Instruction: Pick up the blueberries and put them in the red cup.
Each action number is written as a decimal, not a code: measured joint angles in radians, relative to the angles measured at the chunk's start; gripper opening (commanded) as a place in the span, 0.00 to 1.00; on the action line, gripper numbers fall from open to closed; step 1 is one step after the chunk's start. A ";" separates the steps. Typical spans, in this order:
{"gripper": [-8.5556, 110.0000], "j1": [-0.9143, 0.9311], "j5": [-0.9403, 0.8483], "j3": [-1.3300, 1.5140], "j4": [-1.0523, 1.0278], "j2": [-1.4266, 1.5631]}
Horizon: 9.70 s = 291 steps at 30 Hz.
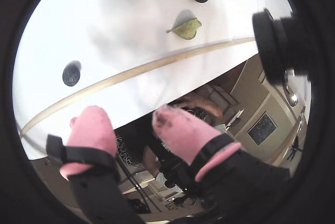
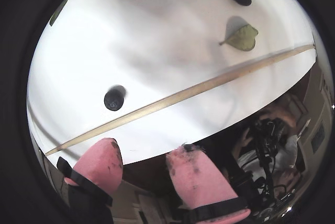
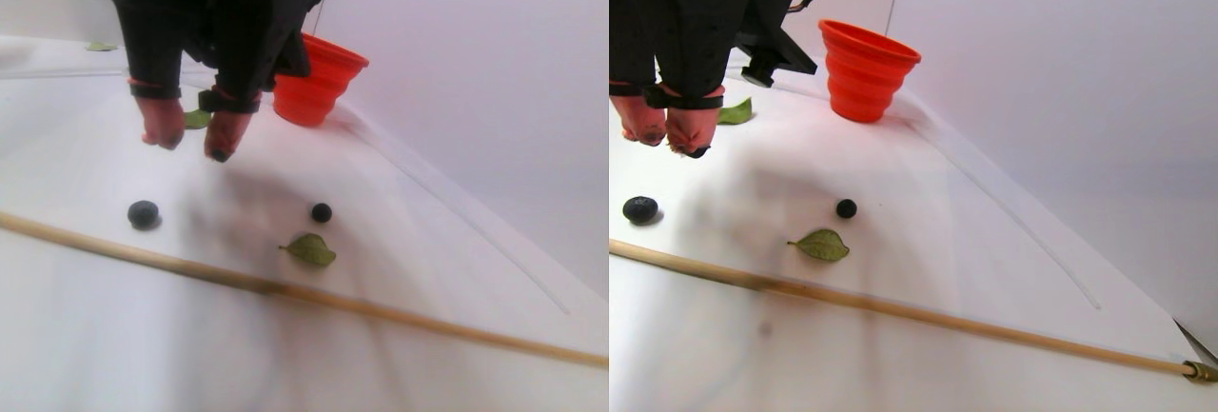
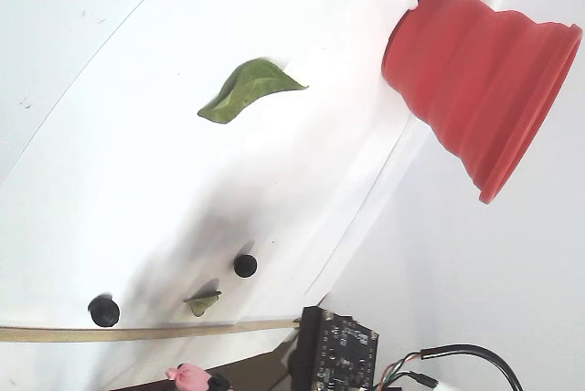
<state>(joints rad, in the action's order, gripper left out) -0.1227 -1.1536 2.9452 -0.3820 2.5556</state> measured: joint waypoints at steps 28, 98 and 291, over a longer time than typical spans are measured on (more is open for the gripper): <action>0.21 -0.074 0.002 0.014 0.405 -0.394; 0.22 -0.175 0.086 0.002 0.709 -0.710; 0.22 0.281 -0.305 -0.854 0.029 -0.325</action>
<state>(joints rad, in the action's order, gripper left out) 0.1580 -1.4588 2.0908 -0.3528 2.2304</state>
